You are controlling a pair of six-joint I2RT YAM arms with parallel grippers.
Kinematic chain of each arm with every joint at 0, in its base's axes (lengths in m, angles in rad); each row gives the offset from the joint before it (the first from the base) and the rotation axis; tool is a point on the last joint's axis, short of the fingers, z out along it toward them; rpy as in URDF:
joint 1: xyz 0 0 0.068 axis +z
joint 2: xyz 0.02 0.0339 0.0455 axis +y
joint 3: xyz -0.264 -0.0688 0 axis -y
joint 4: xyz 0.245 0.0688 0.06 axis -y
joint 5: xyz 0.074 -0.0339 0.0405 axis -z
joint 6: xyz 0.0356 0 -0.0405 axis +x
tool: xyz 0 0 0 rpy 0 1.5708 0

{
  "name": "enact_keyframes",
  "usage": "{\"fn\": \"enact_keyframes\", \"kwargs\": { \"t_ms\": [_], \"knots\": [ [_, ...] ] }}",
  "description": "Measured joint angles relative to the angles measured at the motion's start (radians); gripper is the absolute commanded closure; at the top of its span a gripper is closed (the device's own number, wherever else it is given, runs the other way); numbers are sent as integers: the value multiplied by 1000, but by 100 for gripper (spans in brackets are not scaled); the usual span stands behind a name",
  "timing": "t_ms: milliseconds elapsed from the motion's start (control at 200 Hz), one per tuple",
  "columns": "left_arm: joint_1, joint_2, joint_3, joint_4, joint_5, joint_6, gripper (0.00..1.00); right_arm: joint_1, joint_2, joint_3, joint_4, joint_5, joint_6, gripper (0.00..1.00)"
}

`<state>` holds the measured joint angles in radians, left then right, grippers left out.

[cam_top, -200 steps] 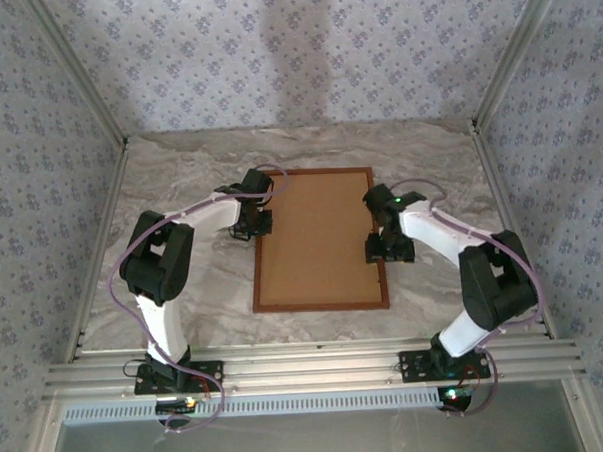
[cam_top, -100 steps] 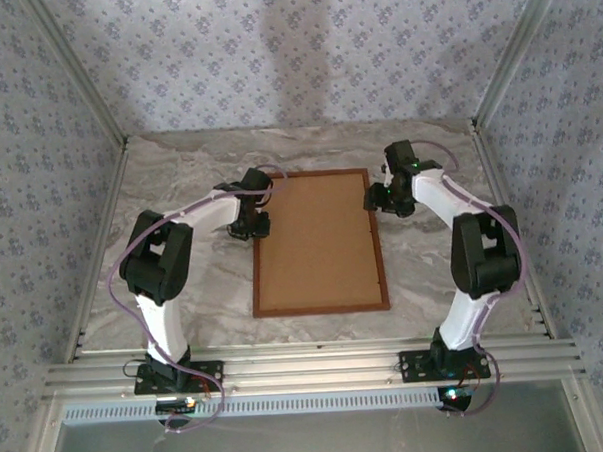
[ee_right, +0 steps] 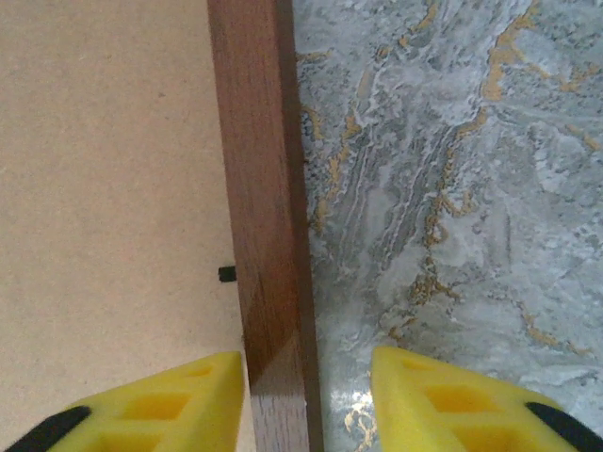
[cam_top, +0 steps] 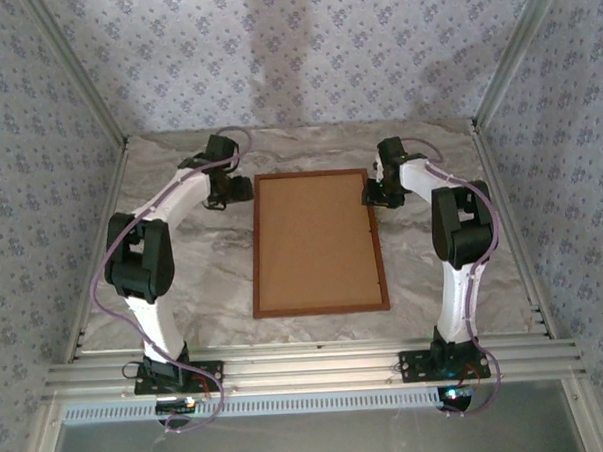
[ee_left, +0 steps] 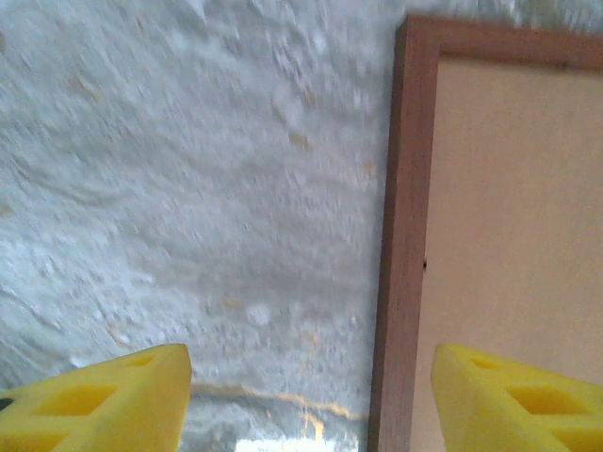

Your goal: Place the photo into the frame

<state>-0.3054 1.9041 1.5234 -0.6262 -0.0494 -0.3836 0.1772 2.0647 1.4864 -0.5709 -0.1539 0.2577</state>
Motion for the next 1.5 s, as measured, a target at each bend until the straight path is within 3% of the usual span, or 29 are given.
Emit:
{"fn": "enact_keyframes", "kwargs": {
  "t_ms": [430, 1499],
  "knots": [
    [21, 245, 230, -97, 74, 93, 37, 22, 23, 28, -24, 15, -31, 70],
    [-27, 293, 230, -161, 95, 102, 38, 24, 23, 29, -24, 19, -32, 72]
  ]
}}
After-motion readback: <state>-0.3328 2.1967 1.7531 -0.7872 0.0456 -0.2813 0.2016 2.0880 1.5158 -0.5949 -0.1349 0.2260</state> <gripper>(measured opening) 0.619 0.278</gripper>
